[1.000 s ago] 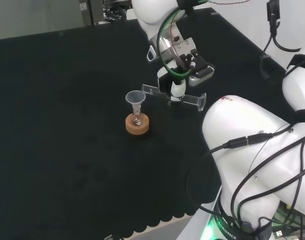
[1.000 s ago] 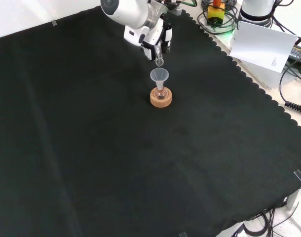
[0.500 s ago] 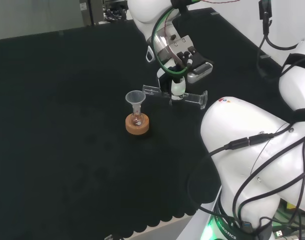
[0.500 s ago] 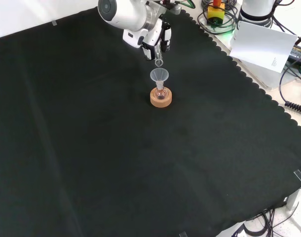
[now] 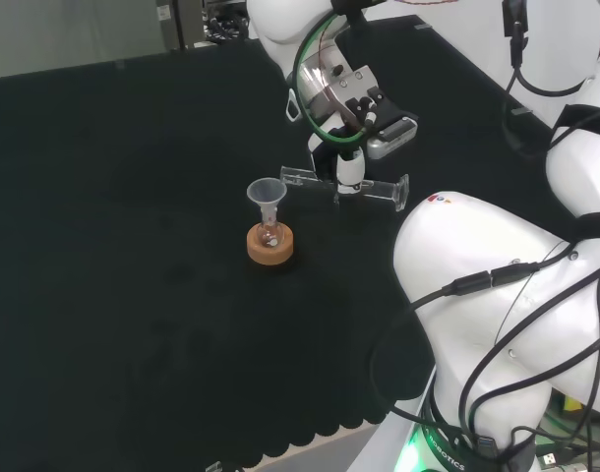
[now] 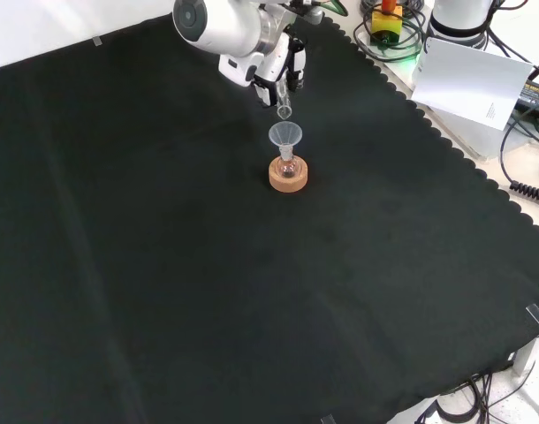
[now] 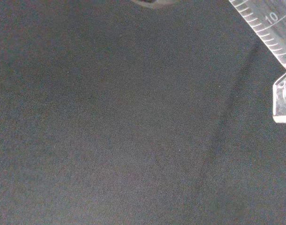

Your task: Pour the water from the graduated cylinder into the round-bottom flask.

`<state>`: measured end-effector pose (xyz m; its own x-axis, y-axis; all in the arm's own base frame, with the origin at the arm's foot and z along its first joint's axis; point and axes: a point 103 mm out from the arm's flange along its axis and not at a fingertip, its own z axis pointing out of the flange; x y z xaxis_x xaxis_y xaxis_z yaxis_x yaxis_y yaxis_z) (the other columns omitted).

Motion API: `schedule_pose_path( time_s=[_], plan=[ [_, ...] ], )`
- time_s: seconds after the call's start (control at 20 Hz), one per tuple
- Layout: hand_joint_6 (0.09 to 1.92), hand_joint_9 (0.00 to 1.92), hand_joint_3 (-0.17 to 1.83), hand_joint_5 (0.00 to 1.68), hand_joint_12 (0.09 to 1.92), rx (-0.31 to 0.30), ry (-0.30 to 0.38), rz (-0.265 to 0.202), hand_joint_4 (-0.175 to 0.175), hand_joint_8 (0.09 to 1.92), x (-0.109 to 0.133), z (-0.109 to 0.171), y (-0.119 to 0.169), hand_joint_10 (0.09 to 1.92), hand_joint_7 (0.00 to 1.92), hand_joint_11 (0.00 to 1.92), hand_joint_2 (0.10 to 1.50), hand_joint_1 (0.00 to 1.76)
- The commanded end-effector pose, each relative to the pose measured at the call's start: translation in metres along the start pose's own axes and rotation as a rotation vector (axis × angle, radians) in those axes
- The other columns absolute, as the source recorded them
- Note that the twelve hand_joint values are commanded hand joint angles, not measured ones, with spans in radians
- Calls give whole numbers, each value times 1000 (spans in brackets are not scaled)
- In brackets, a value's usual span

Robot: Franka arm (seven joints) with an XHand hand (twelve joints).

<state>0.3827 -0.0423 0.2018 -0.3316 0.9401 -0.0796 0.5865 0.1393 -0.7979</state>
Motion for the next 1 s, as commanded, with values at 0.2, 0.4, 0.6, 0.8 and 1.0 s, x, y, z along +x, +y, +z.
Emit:
schedule_pose_path(
  time_s=[0.2, 0.4, 0.6, 0.8, 1.0],
  plan=[
    [1017, 1413, 0, 962, 810, 29, -24, 13, -175, 1004, 4, -5, 0, 101, 1000, 1157, 1115, 1262],
    [1018, 1413, 0, 961, 809, 49, -29, 18, -175, 1005, 4, -6, 1, 99, 1000, 1157, 1116, 1262],
    [1020, 1414, 0, 960, 809, 79, -44, 28, -175, 1007, 8, -7, 2, 98, 999, 1156, 1116, 1261],
    [1021, 1414, 0, 959, 809, 95, -60, 36, -175, 1008, 9, -9, 3, 97, 998, 1156, 1116, 1261],
    [1022, 1415, 1, 958, 808, 109, -56, 34, -175, 1009, 9, -12, 2, 96, 997, 1156, 1117, 1261]
  ],
)
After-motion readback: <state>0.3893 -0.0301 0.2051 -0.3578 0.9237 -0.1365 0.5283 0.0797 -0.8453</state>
